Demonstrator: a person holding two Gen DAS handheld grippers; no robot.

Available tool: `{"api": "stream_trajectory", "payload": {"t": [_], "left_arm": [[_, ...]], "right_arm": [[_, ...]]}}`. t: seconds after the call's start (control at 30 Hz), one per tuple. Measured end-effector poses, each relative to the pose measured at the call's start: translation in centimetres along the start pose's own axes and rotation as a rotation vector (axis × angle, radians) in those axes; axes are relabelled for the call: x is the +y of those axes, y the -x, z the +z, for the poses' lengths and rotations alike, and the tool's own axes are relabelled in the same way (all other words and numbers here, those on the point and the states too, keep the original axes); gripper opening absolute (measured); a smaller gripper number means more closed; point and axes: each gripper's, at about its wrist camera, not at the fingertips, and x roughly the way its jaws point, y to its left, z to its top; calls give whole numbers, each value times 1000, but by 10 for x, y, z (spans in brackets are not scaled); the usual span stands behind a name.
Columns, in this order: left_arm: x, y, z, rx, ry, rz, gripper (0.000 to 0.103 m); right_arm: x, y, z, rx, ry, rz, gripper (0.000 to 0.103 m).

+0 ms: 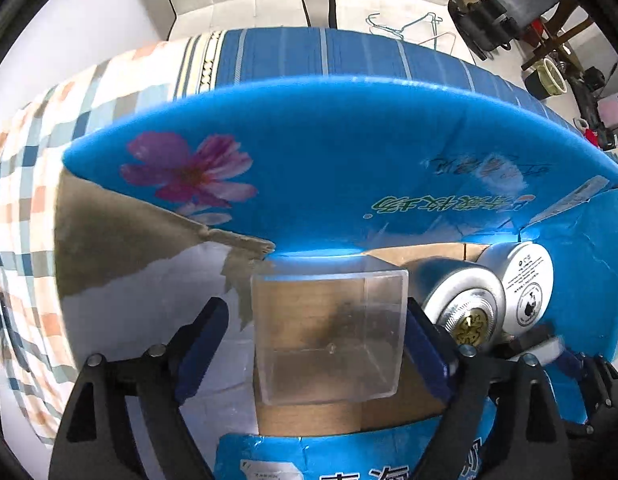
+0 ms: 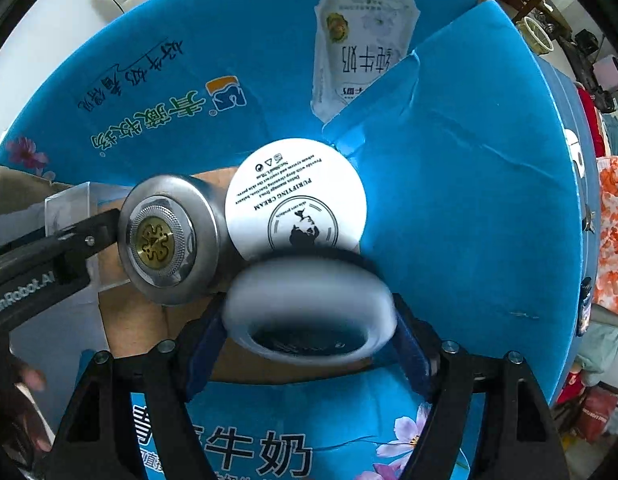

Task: Organize rigid objects
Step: 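Lower the clear cube into the box with the left tool while the right tool sets the puck, then open both tools and lift them away from the blue box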

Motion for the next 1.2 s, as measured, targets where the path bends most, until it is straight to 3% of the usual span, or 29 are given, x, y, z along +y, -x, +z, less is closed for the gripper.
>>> {"api": "stream_trajectory", "payload": {"t": [0.1,0.23,0.57,0.93,1.2], "left_arm": [[1,11,-5,-18,6,5,103],[12,29,-11,-53,26,1,103],[23,87,-56,-182,50,41,103],[17,175,-130,-386,81,78,103],[0,229,-172,-495,70,83,103]], "right_arm": [[-5,4,0,-9,5,18,90],[-9,19,-6,-38,38,-3,97],[8,67,-55,-154,115,-23,97],[7,188,-145,-375,182,7,97],[-9,243,-189,-451,149,53,97]]}}
